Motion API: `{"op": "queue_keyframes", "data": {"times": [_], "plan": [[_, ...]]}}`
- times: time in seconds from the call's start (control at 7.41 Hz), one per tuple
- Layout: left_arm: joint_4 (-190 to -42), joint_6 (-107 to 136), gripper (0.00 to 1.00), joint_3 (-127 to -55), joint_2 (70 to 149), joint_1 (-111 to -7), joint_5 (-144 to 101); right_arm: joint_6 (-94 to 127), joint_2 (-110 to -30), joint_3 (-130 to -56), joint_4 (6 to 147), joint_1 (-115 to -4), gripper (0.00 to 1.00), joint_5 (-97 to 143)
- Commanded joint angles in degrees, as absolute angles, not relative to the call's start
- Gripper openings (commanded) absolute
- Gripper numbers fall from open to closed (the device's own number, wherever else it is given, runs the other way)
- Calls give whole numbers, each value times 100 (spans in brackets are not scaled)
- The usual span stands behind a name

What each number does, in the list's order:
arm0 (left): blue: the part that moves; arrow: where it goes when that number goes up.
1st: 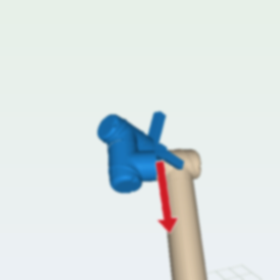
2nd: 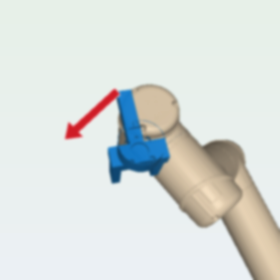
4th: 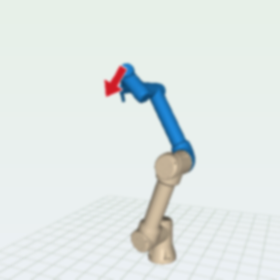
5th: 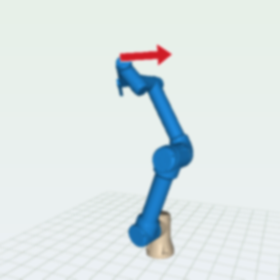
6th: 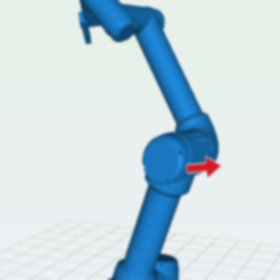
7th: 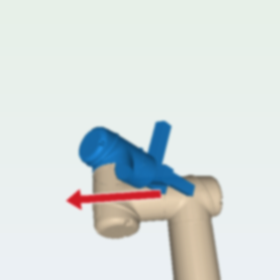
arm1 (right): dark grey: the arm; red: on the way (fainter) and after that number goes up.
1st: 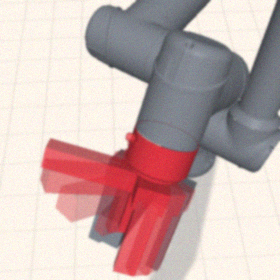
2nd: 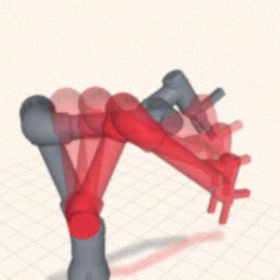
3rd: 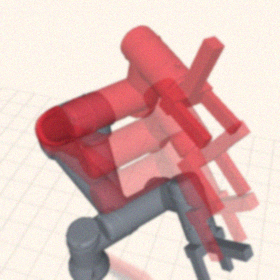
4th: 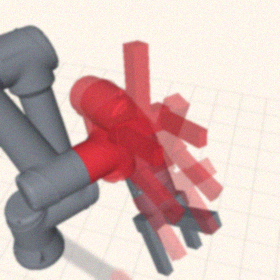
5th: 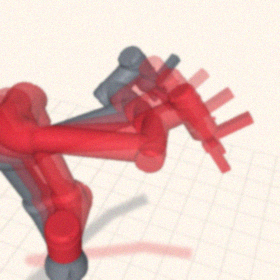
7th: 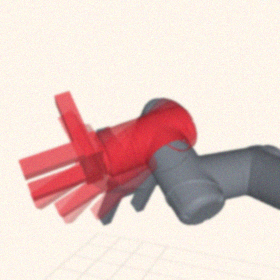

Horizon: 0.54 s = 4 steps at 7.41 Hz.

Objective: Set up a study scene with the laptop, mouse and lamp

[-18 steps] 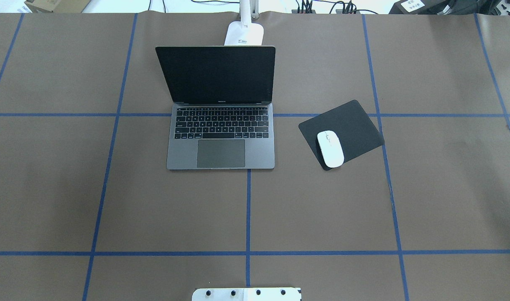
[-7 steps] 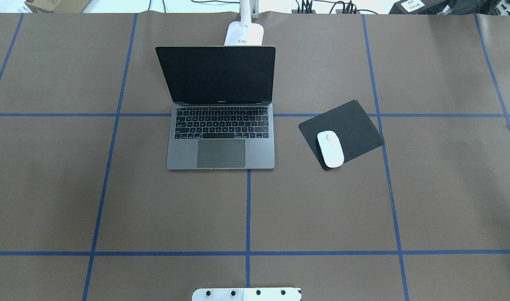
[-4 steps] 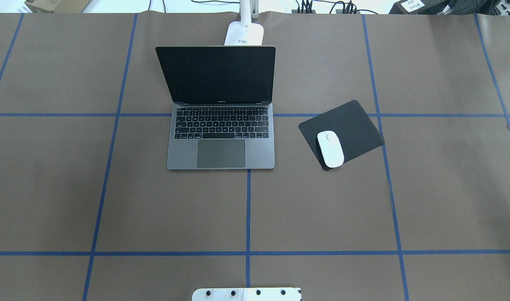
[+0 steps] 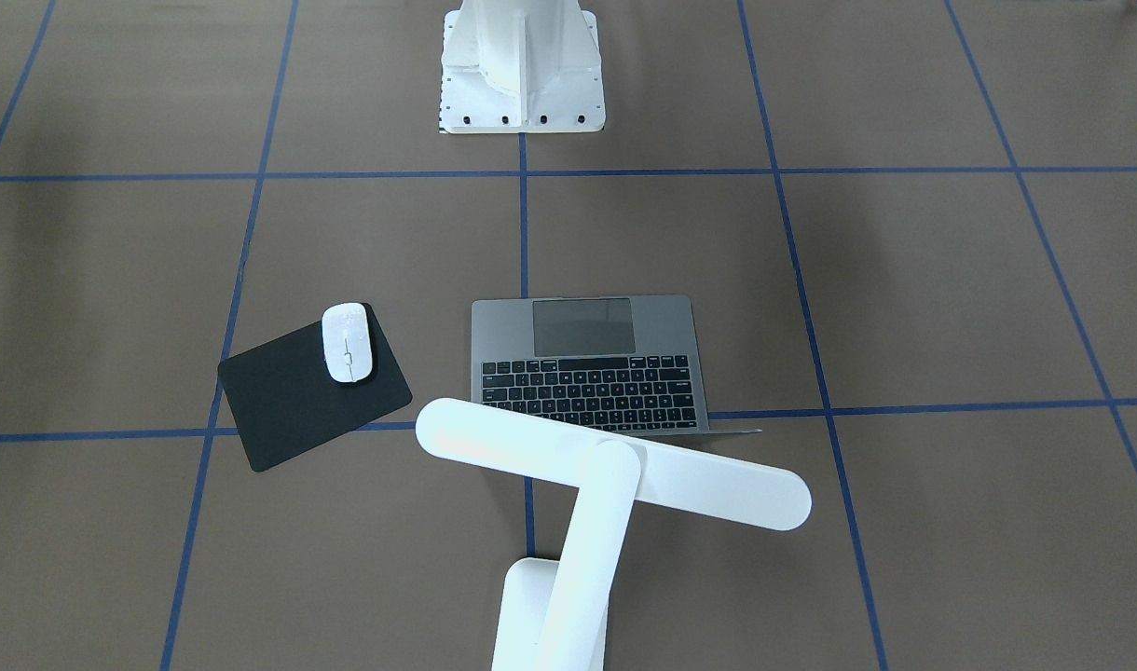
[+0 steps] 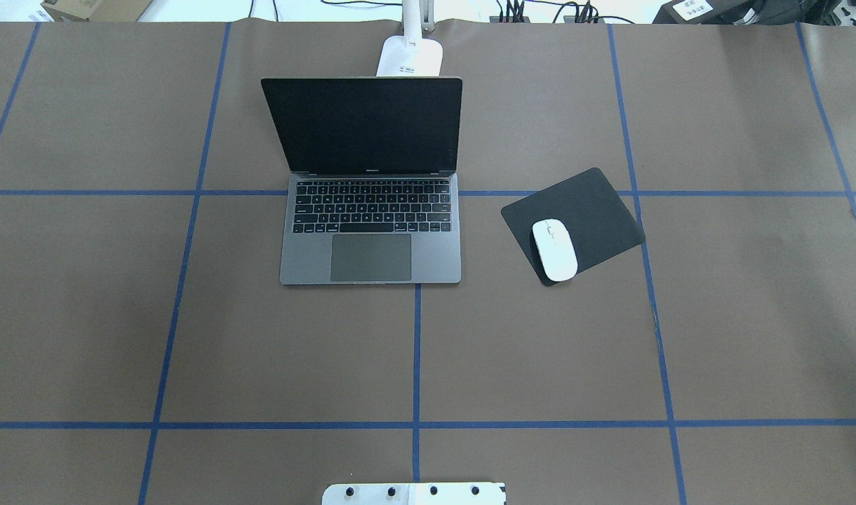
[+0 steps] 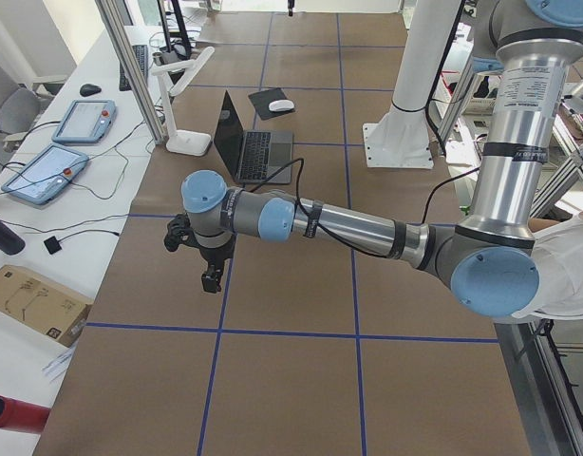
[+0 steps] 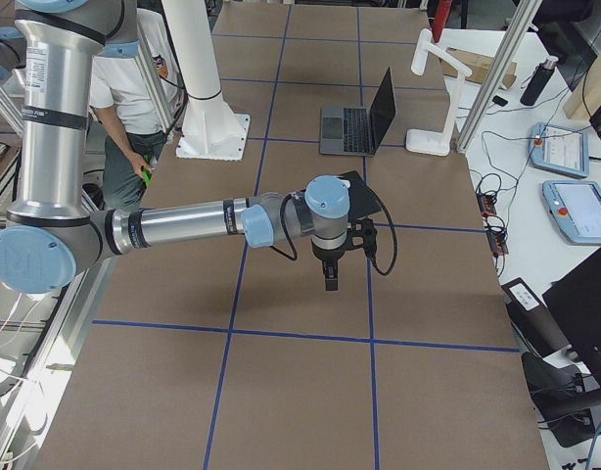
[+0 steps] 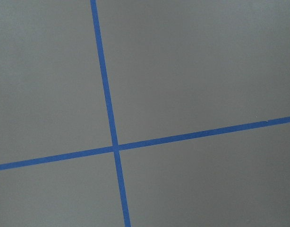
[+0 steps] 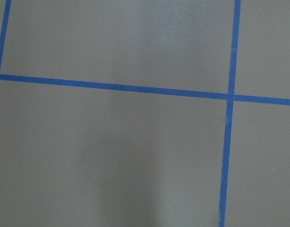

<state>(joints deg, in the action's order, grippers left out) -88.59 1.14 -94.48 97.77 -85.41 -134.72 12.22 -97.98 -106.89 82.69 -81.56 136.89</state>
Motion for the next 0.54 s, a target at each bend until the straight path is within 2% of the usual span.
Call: {"op": "queue_keyframes", "data": {"times": [0.0, 0.4], "plan": [[-8859, 114, 99, -9448, 9782, -8543, -13482, 1222, -9826, -10679, 8262, -8156, 99, 13973], [-8859, 114, 99, -9501, 9791, -8543, -13500, 1213, -9817, -10652, 8253, -8147, 99, 13966]]}}
